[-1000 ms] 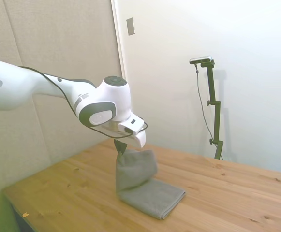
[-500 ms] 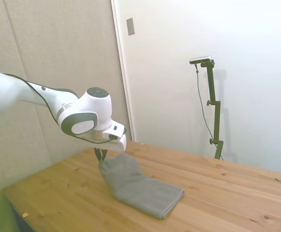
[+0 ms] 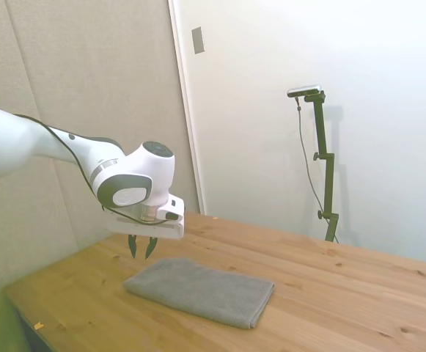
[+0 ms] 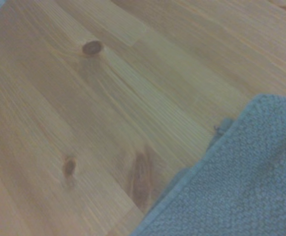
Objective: Unfold the towel
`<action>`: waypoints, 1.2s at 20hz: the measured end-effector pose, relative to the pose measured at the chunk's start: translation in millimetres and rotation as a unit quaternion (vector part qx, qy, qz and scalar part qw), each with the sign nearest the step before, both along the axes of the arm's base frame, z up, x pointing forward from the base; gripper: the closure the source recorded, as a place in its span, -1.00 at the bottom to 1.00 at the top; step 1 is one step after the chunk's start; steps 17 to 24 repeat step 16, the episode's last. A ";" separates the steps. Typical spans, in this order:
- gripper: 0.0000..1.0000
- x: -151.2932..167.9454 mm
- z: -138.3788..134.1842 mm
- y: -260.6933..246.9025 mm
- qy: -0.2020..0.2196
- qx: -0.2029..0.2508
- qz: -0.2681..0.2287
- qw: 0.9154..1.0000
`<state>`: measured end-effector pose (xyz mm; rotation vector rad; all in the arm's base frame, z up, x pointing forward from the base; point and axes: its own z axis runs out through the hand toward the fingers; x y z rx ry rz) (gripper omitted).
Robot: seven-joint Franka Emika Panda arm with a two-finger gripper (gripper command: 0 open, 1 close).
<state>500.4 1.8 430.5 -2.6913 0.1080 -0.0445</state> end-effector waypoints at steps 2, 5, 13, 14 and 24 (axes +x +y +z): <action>-1.00 5.7 6.3 -2.5 -0.011 -0.027 -0.046 0.999; -1.00 7.5 9.1 -9.9 -0.015 -0.063 -0.112 0.992; -1.00 -51.6 43.6 -36.3 -0.003 -0.105 -0.296 0.949; -1.00 -64.8 45.5 -29.8 -0.002 -0.113 -0.317 0.942; -1.00 -92.9 52.2 -15.1 -0.006 -0.128 -0.359 0.924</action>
